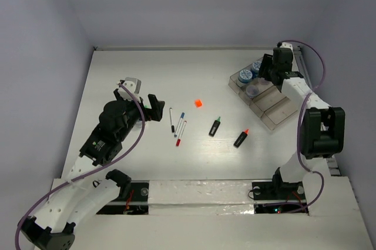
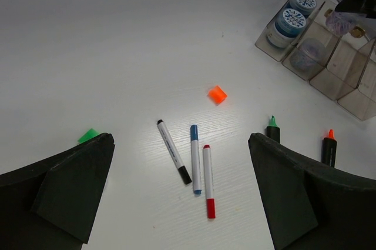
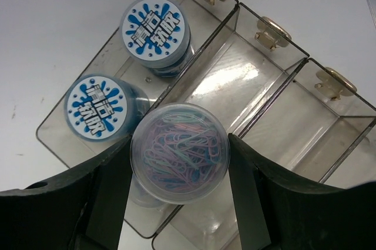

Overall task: Sort the stationery into containers
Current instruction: Place the stationery in the storage box.

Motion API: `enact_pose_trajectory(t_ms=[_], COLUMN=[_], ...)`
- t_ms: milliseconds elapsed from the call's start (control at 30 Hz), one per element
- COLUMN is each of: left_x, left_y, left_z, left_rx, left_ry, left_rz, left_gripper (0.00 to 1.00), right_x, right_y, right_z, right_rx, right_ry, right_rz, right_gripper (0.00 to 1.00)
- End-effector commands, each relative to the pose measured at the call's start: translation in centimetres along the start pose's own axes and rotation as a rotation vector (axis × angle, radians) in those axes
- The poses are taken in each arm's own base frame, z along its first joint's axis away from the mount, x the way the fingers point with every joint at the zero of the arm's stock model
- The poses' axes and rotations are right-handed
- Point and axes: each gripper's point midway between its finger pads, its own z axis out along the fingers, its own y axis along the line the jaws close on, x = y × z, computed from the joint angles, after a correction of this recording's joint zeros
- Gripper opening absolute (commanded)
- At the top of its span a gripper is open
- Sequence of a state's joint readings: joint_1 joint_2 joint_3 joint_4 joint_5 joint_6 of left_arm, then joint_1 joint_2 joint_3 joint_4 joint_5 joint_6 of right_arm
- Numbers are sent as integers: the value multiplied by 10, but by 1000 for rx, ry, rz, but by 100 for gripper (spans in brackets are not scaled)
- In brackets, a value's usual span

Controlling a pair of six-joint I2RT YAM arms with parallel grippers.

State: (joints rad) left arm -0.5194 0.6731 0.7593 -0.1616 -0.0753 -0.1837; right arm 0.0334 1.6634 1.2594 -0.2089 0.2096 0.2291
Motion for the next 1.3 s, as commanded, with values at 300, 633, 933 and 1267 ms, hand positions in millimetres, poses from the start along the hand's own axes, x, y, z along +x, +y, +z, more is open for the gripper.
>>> enact_pose_trajectory(t_ms=[300, 633, 933, 1267], left_x=[-7, -8, -8, -8], left_y=[-3, -3, -4, -3], left_z=[1, 1, 1, 0], left_rx=[22, 21, 22, 19], left_ry=[-32, -36, -35, -39], left_rz=[-1, -1, -1, -6], left_gripper=[99, 99, 99, 99], right_x=[-9, 0, 4, -19], right_y=[-12, -11, -12, 27], right_z=[24, 35, 32, -5], right_rx=[58, 59, 58, -124], right_ry=[-56, -38, -36, -80], right_rz=[44, 44, 55, 44], right_gripper=[44, 49, 76, 96])
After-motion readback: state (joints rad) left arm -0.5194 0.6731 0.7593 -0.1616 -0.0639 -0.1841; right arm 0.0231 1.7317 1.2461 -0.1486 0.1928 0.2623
